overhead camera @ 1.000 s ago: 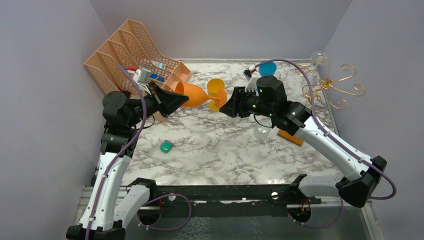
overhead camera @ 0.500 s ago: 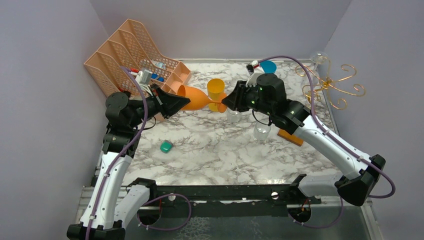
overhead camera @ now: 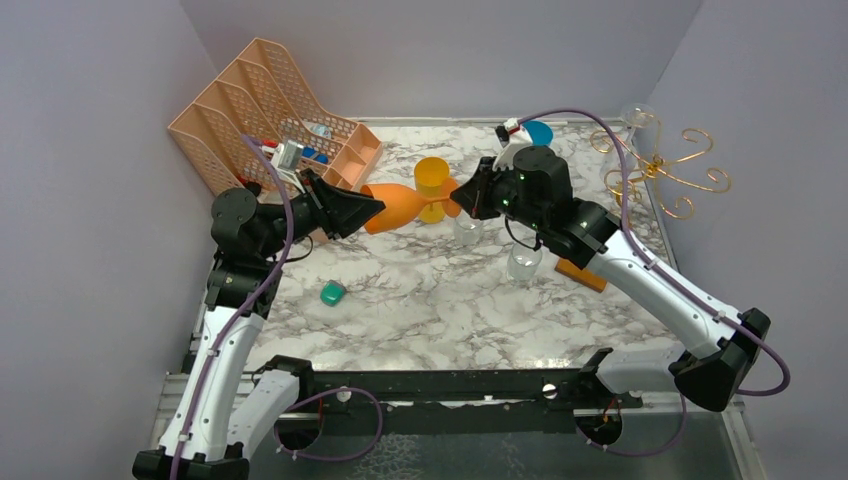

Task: Place the wine glass upside down on the wine glass rack
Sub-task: Turn the wine glass upside down at the wine rack.

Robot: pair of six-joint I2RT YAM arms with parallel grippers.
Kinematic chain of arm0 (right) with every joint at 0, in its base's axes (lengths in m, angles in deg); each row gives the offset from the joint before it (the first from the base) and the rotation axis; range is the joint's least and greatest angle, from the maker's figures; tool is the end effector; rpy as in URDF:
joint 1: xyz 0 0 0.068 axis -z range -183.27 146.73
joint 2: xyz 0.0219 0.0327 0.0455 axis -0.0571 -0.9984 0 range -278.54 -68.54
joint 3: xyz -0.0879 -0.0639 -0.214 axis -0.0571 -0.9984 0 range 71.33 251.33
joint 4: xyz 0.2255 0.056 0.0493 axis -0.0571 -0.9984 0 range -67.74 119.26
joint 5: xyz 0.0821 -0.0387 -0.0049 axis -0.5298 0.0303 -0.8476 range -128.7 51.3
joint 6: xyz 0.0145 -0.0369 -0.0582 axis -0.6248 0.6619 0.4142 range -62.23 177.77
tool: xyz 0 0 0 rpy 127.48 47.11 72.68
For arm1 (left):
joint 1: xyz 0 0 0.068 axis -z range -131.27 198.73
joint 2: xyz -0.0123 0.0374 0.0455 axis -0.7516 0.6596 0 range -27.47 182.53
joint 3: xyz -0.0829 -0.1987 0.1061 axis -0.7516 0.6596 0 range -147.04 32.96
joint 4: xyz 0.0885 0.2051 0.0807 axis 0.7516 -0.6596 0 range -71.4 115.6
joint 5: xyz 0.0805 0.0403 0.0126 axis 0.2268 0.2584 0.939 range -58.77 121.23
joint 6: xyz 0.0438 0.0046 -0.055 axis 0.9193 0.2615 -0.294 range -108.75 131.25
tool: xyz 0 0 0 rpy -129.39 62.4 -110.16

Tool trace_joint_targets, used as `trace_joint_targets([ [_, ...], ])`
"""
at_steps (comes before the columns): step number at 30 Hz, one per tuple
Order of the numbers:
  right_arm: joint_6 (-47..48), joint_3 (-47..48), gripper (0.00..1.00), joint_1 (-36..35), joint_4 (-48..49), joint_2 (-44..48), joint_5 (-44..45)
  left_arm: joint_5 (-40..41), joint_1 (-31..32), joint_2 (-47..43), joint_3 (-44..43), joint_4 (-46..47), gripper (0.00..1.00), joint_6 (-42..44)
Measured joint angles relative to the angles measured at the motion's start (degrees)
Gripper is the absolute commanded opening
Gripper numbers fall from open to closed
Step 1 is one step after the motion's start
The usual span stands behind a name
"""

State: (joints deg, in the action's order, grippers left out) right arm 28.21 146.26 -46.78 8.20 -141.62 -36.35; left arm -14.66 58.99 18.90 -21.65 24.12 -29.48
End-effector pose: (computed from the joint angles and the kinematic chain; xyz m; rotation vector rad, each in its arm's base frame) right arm 0.2152 0.2009 0.3573 -0.2133 1.9813 0.8102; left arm 0.1728 -0.0733 0.3842 0.2900 1.6055 -1.2763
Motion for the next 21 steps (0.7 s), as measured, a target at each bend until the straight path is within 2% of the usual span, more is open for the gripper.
trace_joint_targets([
  [3,1.2,0.0,0.01,0.0,0.0,0.1,1.0,0.0,0.0,-0.5,0.2,0.2,0.64,-0.7],
  [7,3.0,0.0,0.01,0.0,0.1,0.4,2.6,0.1,0.0,-1.7,0.9,0.1,0.75,-1.2],
  [16,16.0,4.1,0.01,0.0,0.2,0.8,8.5,1.7,0.0,-3.4,1.3,-4.1,0.9,1.4],
  [18,20.6,4.7,0.01,0.0,0.5,1.6,9.6,2.2,0.0,-3.7,1.3,-5.1,0.99,2.2],
  [21,28.7,4.7,0.01,0.0,1.0,3.4,9.9,3.0,0.0,-4.0,1.5,-5.7,0.99,3.3],
])
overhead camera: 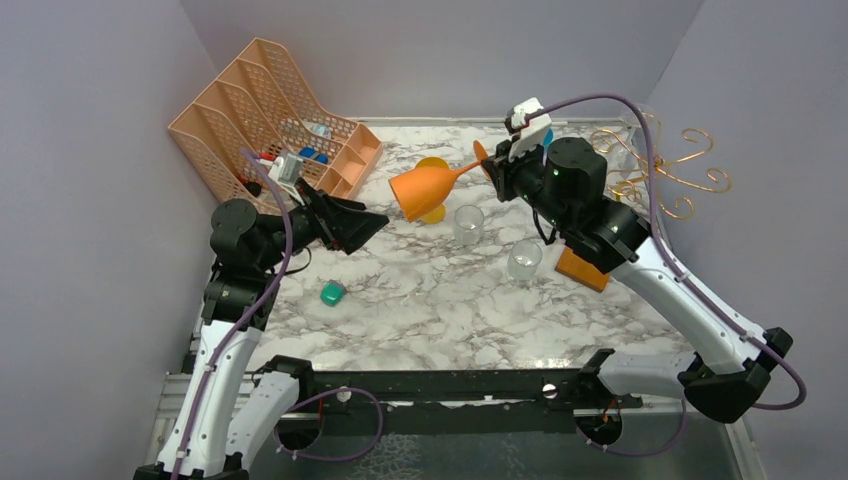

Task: Place the wine glass upside down on the wine glass rack
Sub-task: Turn the wine glass upside down at the wine rack.

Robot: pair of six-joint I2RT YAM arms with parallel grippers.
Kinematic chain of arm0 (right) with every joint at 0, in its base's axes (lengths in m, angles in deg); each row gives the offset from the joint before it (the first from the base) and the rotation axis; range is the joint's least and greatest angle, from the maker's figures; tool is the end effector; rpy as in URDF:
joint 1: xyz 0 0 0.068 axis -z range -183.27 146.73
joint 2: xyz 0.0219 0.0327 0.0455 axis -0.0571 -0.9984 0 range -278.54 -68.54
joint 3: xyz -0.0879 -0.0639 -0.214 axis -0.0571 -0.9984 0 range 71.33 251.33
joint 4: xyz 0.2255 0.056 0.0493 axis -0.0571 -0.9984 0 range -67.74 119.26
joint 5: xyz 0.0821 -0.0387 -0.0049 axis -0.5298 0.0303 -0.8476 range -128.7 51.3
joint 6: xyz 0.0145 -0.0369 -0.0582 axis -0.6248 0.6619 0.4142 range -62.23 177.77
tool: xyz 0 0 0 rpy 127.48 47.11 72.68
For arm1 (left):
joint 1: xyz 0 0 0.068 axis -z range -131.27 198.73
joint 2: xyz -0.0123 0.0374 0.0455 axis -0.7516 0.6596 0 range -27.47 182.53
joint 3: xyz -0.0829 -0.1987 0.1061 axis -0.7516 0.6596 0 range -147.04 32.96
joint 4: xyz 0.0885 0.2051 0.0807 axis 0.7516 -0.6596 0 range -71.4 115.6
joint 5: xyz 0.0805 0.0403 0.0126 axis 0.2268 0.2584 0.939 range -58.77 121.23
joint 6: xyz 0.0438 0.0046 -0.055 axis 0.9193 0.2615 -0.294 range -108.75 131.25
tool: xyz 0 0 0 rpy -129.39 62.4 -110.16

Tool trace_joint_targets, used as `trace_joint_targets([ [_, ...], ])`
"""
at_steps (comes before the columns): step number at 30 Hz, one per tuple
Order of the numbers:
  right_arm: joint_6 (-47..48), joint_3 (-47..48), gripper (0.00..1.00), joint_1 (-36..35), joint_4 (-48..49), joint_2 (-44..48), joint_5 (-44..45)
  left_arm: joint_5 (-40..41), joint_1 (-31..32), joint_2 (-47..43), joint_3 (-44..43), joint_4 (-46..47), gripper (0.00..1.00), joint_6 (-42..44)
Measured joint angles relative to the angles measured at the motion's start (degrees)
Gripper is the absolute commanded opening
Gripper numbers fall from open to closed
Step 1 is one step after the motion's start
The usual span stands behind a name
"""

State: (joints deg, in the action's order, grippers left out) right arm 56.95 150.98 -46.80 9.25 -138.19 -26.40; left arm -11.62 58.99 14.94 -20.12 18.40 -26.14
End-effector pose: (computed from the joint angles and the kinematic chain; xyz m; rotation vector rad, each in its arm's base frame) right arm 0.2070 0.1796 0.4036 -0.4899 1.6869 0.3796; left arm 0.1609 -0.0690 0.3752 0.2612 1.6373 -1.2061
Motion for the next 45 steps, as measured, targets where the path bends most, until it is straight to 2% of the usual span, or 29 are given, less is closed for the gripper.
trace_joint_targets([
  [10,22.1,1.8,0.01,0.0,0.7,4.8,0.6,2.9,0.0,-0.6,5.6,-2.3,0.99,4.4],
  [22,46.7,-0.1,0.01,0.0,2.4,8.3,8.7,6.0,0.0,-0.5,15.3,-2.3,0.99,11.2],
  [32,59.3,-2.1,0.01,0.0,1.8,10.2,13.2,7.8,0.3,-1.3,18.9,-2.3,0.99,14.8],
  [45,65.5,-4.2,0.01,0.0,0.2,7.2,17.9,8.6,1.7,-2.1,18.9,-2.2,0.99,16.0],
])
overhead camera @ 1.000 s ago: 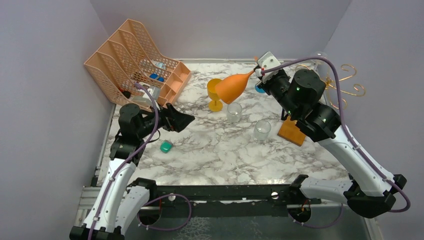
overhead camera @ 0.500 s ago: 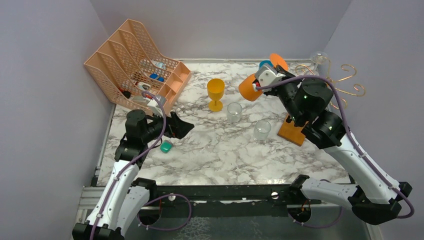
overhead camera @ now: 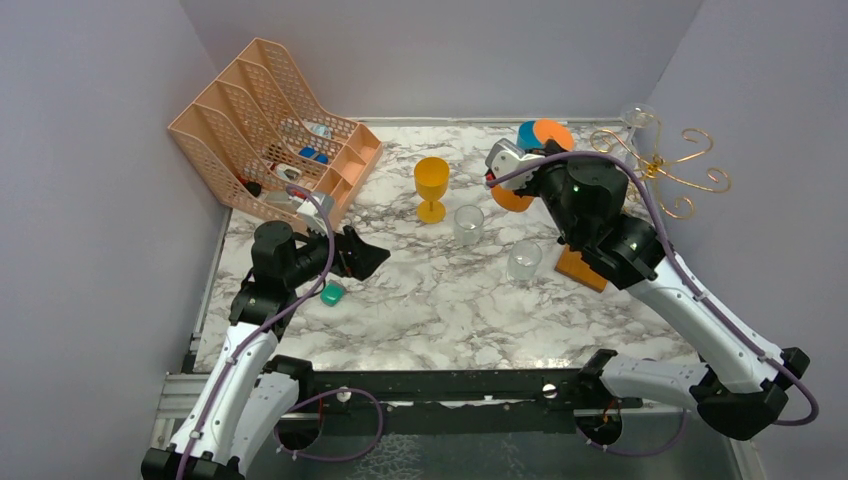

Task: Place the wine glass upside down on the wine glass rack
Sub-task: Turn the wine glass upside down at the wine rack.

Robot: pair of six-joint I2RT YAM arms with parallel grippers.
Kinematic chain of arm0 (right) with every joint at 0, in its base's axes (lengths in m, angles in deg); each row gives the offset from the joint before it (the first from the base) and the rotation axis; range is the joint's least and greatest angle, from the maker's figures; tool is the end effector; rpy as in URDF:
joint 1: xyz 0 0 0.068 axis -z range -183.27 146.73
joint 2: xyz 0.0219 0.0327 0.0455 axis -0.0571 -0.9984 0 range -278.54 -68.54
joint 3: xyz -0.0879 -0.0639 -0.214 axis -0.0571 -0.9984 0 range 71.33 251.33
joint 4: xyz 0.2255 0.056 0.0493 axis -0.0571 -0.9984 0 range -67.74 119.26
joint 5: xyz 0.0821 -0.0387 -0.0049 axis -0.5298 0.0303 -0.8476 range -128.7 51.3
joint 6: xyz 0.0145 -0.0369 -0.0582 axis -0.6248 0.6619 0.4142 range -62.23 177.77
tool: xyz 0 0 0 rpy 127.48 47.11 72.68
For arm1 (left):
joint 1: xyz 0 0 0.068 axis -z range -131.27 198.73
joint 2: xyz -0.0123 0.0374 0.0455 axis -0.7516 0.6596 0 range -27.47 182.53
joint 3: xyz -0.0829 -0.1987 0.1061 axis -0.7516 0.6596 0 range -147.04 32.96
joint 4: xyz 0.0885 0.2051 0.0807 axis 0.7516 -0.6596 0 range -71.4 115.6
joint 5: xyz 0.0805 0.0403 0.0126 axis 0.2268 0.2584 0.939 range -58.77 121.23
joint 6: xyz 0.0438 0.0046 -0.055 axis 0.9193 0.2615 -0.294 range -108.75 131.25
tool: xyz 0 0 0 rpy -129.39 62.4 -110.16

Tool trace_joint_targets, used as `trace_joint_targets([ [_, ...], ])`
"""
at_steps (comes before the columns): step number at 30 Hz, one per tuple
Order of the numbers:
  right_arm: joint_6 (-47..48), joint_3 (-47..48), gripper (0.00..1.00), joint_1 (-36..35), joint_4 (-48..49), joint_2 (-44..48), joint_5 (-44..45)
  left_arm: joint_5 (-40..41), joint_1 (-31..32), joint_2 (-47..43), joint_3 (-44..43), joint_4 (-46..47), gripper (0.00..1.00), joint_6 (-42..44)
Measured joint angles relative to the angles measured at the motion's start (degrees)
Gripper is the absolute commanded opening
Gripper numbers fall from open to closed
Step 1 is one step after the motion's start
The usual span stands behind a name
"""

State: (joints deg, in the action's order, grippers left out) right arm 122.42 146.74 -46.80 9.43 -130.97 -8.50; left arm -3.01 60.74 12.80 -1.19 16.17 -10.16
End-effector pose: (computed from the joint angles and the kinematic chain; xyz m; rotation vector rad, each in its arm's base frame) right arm 0.1915 0.1419 0.4103 -1.1239 1.3098 -0.7179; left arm 0.1753 -0.0705 0.2658 0.2800 1.8807 -0.9506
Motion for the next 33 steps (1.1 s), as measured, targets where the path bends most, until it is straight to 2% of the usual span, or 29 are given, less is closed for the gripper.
trace_joint_targets([
  [21,0.5,-2.7,0.01,5.9,-0.4,-1.4,2.1,1.8,0.8,-0.1,0.0,-0.1,0.99,0.9],
  [33,0.5,-5.4,0.01,8.0,-1.9,2.1,4.3,2.4,0.8,-0.6,0.0,-0.1,0.99,1.1],
])
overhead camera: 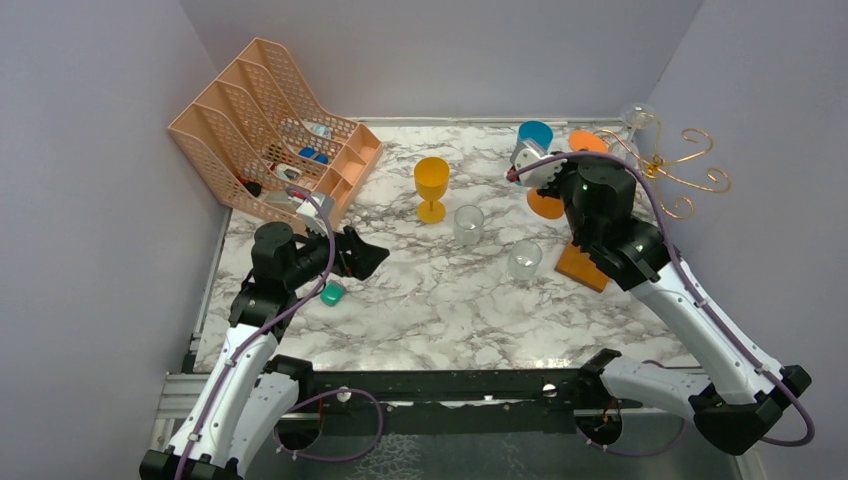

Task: Place the wine glass upside down on the wine glass rack
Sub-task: Turn the wine glass upside down at the wine rack.

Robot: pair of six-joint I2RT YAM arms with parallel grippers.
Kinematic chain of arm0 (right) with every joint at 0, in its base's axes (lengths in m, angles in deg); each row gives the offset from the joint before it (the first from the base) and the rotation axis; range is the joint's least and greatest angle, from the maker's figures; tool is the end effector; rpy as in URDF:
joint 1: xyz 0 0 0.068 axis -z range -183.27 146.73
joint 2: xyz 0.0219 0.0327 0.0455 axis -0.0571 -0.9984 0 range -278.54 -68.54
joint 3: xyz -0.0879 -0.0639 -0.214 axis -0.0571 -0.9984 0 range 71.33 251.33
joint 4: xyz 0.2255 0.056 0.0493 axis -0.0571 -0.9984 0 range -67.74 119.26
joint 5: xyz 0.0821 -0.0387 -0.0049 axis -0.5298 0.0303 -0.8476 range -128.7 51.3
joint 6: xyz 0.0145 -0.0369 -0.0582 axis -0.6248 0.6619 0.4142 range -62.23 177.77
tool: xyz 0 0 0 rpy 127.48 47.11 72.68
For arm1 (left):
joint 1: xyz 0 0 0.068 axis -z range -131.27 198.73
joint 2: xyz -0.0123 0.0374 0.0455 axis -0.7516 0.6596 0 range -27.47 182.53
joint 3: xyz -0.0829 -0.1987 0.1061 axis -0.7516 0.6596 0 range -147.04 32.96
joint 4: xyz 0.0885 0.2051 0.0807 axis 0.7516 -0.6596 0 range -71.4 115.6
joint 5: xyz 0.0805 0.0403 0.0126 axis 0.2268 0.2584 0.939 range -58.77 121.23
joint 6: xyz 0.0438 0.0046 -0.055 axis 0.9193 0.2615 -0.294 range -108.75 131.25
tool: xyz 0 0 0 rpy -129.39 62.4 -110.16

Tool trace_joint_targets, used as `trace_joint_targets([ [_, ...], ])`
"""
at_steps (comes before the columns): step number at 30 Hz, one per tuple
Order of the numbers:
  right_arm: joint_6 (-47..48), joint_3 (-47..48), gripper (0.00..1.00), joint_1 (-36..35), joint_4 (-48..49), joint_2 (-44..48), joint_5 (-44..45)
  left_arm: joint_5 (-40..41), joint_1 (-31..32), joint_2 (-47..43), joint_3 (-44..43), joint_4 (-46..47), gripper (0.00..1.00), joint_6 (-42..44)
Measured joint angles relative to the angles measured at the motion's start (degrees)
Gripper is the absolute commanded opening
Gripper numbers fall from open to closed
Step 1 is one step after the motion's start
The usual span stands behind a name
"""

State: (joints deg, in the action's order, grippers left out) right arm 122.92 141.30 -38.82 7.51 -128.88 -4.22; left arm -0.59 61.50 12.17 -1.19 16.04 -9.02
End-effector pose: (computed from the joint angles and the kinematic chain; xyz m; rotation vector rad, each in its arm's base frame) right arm 0.2070 0.1077 0.3837 -1.0858 1.4794 -0.9013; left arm 0.1743 -0.0707 0.2670 0.2818 1.8690 -0.9071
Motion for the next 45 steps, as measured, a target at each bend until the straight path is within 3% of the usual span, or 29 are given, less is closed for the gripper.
trace_joint_targets([
  [45,0.0,-0.3,0.01,8.7,-1.5,1.7,1.1,1.5,0.9,-0.7,0.0,-0.5,0.99,0.3],
])
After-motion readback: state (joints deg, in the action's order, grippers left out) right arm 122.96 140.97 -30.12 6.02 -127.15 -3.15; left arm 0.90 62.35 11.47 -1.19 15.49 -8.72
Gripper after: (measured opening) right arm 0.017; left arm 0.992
